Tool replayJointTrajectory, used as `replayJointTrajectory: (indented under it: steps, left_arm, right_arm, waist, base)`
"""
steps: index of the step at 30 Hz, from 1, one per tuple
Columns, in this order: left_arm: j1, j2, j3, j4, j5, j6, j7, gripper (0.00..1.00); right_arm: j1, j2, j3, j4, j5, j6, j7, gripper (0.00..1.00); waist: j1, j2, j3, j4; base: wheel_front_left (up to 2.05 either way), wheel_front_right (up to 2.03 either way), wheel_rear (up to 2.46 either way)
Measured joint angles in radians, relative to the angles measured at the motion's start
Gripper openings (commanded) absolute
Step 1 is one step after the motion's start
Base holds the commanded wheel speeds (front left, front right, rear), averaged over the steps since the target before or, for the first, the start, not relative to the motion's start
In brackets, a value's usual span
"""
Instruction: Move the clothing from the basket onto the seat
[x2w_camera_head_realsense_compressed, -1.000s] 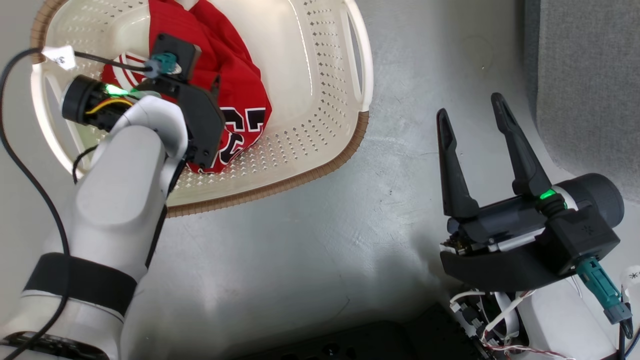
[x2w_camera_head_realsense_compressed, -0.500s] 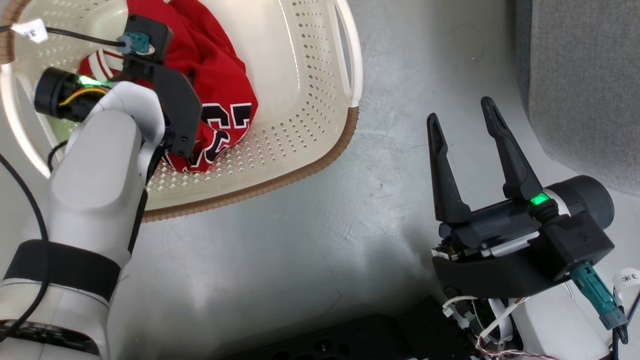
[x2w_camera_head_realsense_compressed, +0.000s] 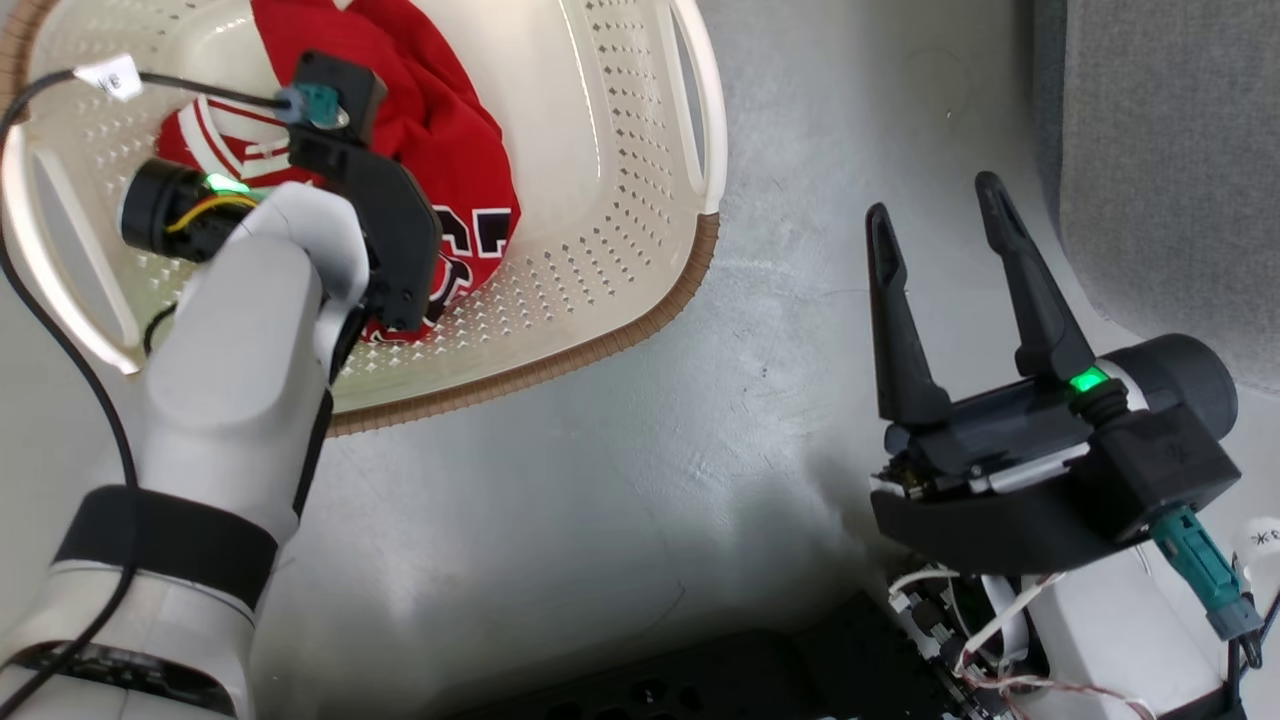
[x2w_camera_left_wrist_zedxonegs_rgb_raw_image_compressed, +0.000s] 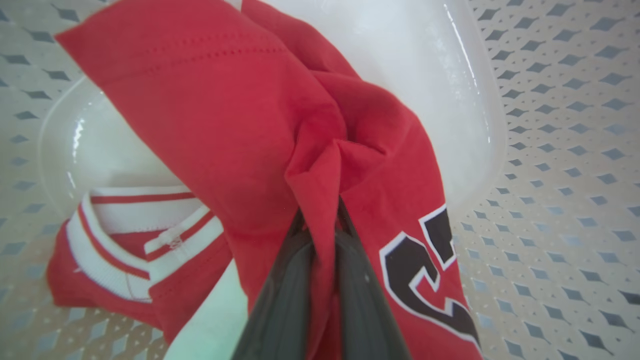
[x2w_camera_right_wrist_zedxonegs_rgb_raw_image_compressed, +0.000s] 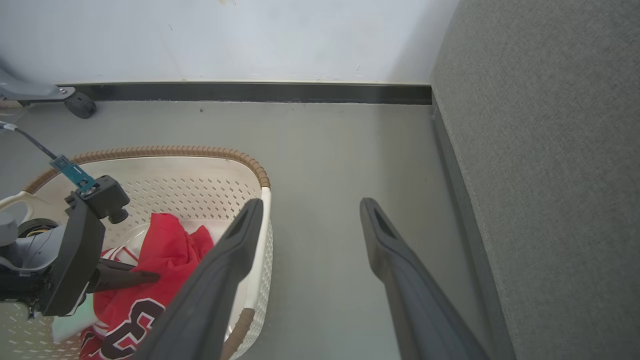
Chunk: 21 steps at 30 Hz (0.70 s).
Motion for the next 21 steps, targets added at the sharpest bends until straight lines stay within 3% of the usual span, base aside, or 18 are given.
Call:
replayJointTrajectory:
  steps: [21]
  left_arm:
    - [0.121,-0.041,0.000,0.022,-0.061,-0.009,-0.193,0.00]
  right_arm:
    - [-0.078,-0.004,-0.085,0.115,0.030,0.000,-0.030,1.00]
  waist:
    - [-0.0001,0.0000,-0.173,0.046]
  base:
    - [0.00,0.00,0.00]
